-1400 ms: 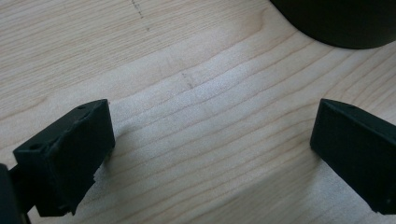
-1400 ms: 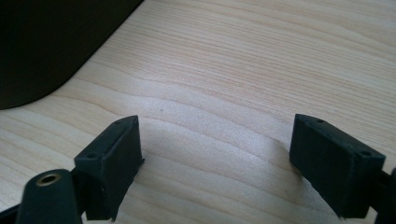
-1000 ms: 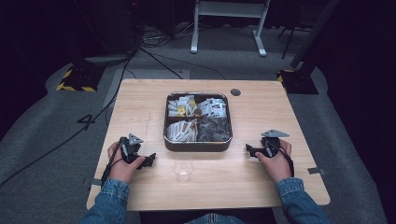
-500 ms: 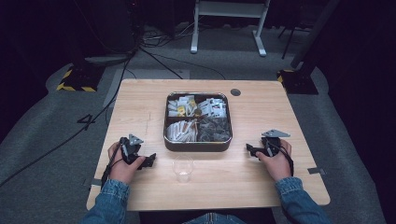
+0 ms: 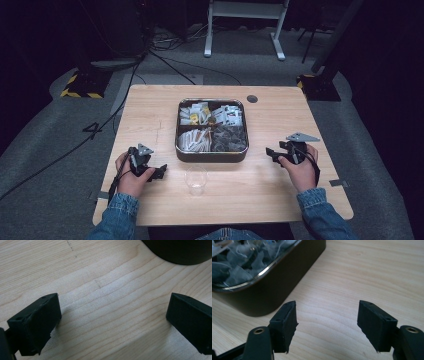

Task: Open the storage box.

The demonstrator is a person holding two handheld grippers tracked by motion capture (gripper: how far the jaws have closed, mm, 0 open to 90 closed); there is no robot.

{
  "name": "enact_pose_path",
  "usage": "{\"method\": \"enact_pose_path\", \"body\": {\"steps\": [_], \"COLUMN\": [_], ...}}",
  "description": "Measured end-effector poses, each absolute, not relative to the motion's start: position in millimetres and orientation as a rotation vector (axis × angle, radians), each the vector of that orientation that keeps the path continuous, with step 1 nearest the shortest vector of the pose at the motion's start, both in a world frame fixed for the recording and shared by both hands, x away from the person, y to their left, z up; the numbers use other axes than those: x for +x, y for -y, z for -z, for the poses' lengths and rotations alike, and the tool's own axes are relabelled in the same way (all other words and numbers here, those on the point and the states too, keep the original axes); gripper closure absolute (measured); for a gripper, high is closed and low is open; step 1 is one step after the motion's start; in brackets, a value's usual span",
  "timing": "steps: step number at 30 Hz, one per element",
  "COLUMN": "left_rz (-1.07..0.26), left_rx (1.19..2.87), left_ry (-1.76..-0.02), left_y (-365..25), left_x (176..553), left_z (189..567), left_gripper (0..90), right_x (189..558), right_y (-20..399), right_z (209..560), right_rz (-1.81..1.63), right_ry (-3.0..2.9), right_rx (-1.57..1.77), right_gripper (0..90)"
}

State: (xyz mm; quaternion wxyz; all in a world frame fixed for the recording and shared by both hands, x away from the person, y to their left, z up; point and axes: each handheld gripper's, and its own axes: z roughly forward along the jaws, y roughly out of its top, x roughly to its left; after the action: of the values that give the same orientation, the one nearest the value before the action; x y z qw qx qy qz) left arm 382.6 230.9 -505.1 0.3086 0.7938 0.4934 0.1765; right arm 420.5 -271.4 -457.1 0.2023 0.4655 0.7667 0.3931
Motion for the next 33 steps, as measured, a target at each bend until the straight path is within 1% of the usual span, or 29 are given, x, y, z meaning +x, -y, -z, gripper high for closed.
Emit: {"method": "enact_pose_path", "body": {"steps": [4, 14, 19, 21, 26, 28, 30, 33], "left_rz": [-0.446, -0.443, -0.449, -0.450, -0.452, -0.453, -0.454, -0.453], "left_rx": [2.110, 2.112, 2.104, 2.104, 2.103, 2.103, 2.103, 2.101], "left_ry": [-1.273, -1.273, -1.286, -1.287, -1.289, -1.290, -1.291, -1.297], "left_y": [-235, -236, -236, -236, -236, -235, -235, -235], "left_x": [383, 382, 382, 382, 382, 382, 382, 382], "left_z": [505, 505, 505, 505, 505, 505, 505, 505], "left_gripper": [0.5, 0.6, 0.6, 0.6, 0.6, 0.5, 0.5, 0.4], "right_x": [422, 428, 431, 434, 439, 444, 445, 451], "right_y": [268, 256, 244, 236, 225, 216, 213, 198], "right_z": [448, 434, 425, 419, 413, 409, 408, 401], "right_rz": [-1.115, -1.162, -1.192, -1.209, -1.236, -1.248, -1.256, -1.271], "right_ry": [-2.129, -2.147, -2.132, -2.128, -2.133, -2.150, -2.150, -2.142], "right_rx": [1.294, 1.259, 1.238, 1.220, 1.205, 1.185, 1.187, 1.185], "right_gripper": [32.2, 31.9, 32.6, 30.9, 30.9, 36.9, 36.8, 33.0]}}
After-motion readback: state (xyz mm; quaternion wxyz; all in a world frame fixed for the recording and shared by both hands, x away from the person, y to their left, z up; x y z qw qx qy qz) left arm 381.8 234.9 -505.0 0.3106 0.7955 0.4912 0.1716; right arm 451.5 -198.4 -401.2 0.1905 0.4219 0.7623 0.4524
